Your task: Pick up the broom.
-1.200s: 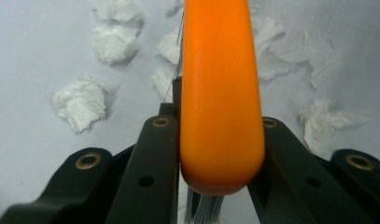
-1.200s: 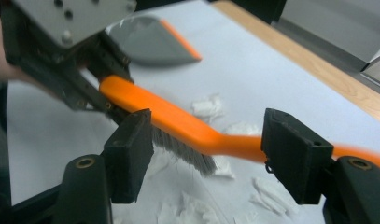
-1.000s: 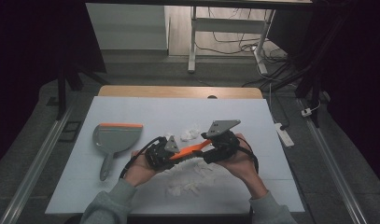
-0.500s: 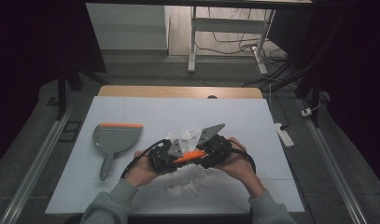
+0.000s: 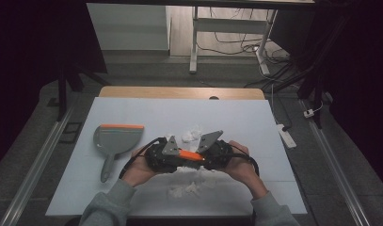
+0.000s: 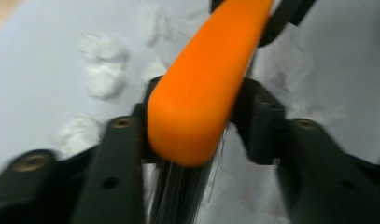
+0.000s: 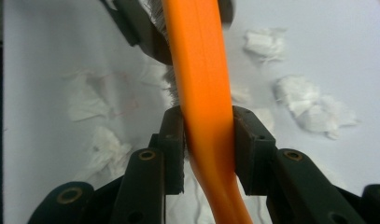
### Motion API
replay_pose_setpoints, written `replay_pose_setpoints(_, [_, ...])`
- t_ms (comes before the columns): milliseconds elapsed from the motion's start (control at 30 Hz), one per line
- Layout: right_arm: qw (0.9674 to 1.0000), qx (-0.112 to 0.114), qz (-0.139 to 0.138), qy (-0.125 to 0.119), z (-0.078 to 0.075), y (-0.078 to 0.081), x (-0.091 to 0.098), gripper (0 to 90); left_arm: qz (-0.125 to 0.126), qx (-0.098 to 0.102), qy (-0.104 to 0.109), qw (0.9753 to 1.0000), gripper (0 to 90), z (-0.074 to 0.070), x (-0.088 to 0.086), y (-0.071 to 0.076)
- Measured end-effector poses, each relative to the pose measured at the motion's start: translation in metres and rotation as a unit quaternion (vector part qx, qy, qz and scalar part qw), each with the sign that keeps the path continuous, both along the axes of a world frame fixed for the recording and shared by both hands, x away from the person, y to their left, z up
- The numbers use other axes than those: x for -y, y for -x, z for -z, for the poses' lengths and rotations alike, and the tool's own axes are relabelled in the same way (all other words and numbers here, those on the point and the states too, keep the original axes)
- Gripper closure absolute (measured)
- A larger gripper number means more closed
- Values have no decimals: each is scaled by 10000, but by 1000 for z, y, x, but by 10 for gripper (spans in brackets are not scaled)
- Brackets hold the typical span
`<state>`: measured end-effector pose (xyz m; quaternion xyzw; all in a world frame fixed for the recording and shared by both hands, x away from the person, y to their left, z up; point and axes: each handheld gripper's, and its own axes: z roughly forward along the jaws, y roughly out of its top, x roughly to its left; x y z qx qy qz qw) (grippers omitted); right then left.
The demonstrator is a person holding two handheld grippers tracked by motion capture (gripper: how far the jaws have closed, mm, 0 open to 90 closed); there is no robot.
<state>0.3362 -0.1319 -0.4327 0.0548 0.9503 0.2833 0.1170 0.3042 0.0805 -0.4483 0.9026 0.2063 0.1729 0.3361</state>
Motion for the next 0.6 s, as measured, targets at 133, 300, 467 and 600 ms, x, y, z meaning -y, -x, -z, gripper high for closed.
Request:
replay_pose_setpoints(133, [9991,159,225,-309,-5,-2,6,671,-472,235,555,9971,334,-10,-14,4])
replay_pose_setpoints(300, [9944,146,470,-934,-16,-7,20,672,-810,187,785,9934,282,-16,-37,6])
replay_pose_setpoints(467, [9900,69,685,-1233,-20,-13,32,672,-1118,98,759,9908,278,-9,-59,14])
replay_pose_setpoints(600, [9854,8,1030,-1356,-20,-21,41,673,-1412,26,701,9875,278,2,-79,24])
